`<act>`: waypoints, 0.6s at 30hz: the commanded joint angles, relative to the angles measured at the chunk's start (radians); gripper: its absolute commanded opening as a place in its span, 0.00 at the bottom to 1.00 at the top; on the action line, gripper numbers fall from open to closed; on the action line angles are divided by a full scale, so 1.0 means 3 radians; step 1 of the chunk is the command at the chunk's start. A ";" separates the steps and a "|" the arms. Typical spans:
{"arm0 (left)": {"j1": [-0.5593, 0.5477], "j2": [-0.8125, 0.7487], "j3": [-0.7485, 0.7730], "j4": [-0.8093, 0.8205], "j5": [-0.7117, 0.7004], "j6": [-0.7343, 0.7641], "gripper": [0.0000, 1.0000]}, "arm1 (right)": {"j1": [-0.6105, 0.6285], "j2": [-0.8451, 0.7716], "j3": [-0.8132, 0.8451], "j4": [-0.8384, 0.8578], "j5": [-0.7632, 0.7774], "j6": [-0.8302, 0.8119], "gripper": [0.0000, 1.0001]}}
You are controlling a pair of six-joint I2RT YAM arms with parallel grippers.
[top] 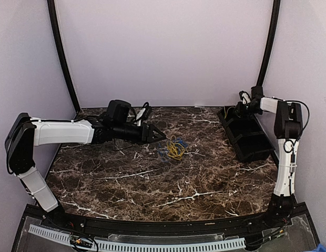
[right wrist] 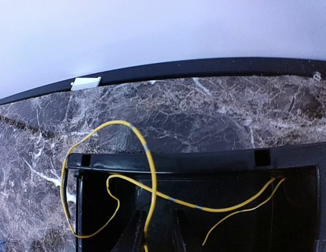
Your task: Untangle the cables
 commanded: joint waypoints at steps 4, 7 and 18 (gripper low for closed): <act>-0.0014 0.0000 0.0073 0.0107 0.0056 0.0042 0.61 | 0.0026 -0.0435 -0.0035 -0.0821 -0.0061 -0.0214 0.29; -0.0017 0.0061 0.0101 0.0128 0.0109 0.0037 0.61 | 0.0025 -0.0593 -0.0047 -0.0979 0.0039 -0.0317 0.35; -0.0016 0.0095 0.0146 0.0122 0.0156 0.0067 0.61 | 0.0025 -0.0779 0.0157 -0.1436 0.0407 -0.0550 0.46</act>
